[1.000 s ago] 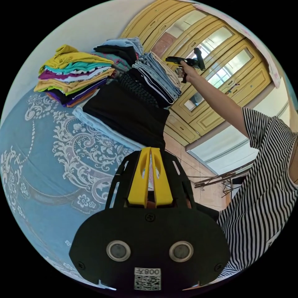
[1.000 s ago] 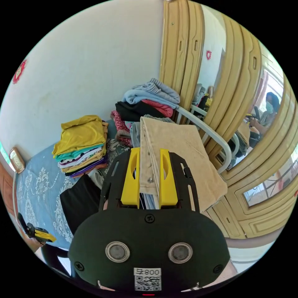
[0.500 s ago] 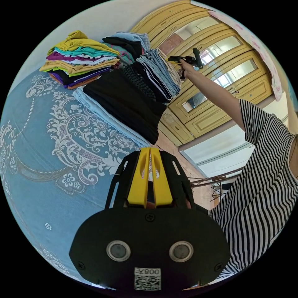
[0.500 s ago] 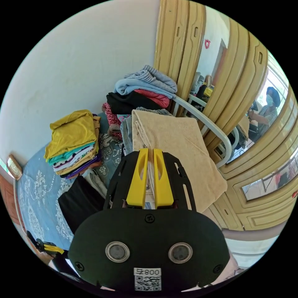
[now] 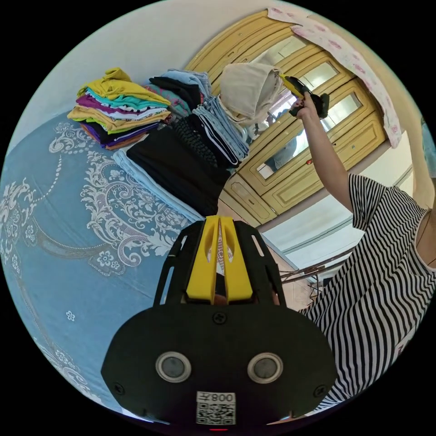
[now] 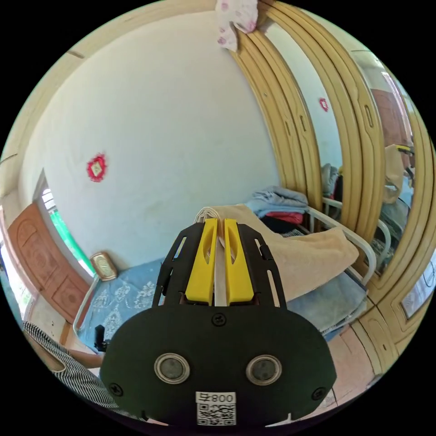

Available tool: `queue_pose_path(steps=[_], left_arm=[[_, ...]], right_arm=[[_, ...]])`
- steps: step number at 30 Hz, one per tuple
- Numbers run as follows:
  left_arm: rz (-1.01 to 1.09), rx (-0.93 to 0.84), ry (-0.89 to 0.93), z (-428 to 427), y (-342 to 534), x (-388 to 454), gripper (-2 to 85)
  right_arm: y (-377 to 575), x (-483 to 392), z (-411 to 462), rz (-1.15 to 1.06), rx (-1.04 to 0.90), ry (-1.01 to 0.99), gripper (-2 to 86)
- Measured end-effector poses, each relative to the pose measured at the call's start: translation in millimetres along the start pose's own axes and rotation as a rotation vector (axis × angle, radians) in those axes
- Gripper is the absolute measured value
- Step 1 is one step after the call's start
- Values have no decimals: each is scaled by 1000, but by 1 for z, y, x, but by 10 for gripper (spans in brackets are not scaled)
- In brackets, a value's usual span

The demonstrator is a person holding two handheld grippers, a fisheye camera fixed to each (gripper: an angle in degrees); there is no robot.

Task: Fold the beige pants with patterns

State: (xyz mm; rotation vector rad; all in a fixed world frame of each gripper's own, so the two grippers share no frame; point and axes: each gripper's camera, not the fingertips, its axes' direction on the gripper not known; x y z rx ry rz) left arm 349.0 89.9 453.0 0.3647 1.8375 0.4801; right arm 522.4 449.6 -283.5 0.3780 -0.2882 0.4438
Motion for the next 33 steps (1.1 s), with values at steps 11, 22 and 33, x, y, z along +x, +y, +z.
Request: queue_pose_path(steps=[11, 22, 33], left_arm=[[109, 315, -218, -93, 3, 171, 46], [3, 464, -553, -161, 69, 328, 109], [-9, 548, -424, -174, 110, 449, 125]], right_arm=[[50, -151, -77, -136, 121, -411, 19], [177, -308, -32, -166, -83, -881, 19], [263, -456, 24, -341, -250, -926, 20]])
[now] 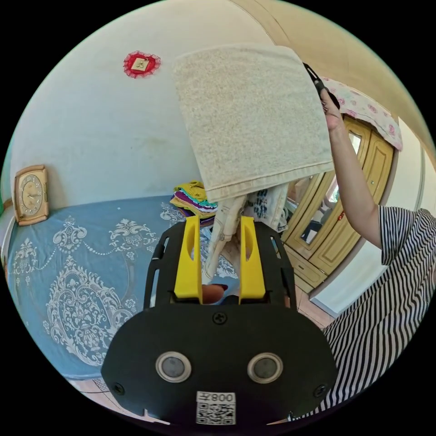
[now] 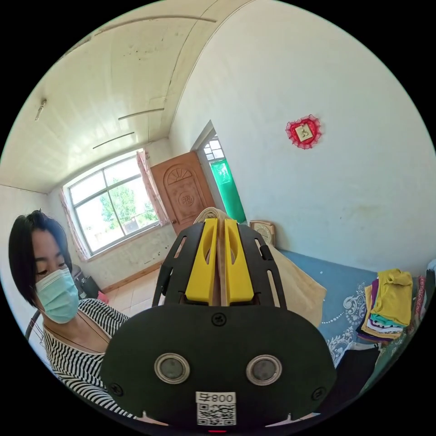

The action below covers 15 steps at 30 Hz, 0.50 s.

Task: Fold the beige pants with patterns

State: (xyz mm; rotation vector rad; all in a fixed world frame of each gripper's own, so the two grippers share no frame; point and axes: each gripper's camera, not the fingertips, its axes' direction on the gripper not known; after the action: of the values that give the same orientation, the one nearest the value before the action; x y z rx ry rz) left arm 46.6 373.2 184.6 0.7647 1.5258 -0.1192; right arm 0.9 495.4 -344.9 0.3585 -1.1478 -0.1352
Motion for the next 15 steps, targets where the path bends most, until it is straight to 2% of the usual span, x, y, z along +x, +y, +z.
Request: queue_pose_path(steps=[5, 7, 15], left_arm=[[-25, -81, -59, -11, -1, 48, 88], [-60, -72, -110, -27, -2, 67, 44], [-132, -44, -274, -103, -5, 120, 21]], right_arm=[[12, -3, 50, -2, -32, -26, 20], [19, -1, 72, -4, -46, -22, 20], [50, 33, 127, 57, -41, -21, 21]])
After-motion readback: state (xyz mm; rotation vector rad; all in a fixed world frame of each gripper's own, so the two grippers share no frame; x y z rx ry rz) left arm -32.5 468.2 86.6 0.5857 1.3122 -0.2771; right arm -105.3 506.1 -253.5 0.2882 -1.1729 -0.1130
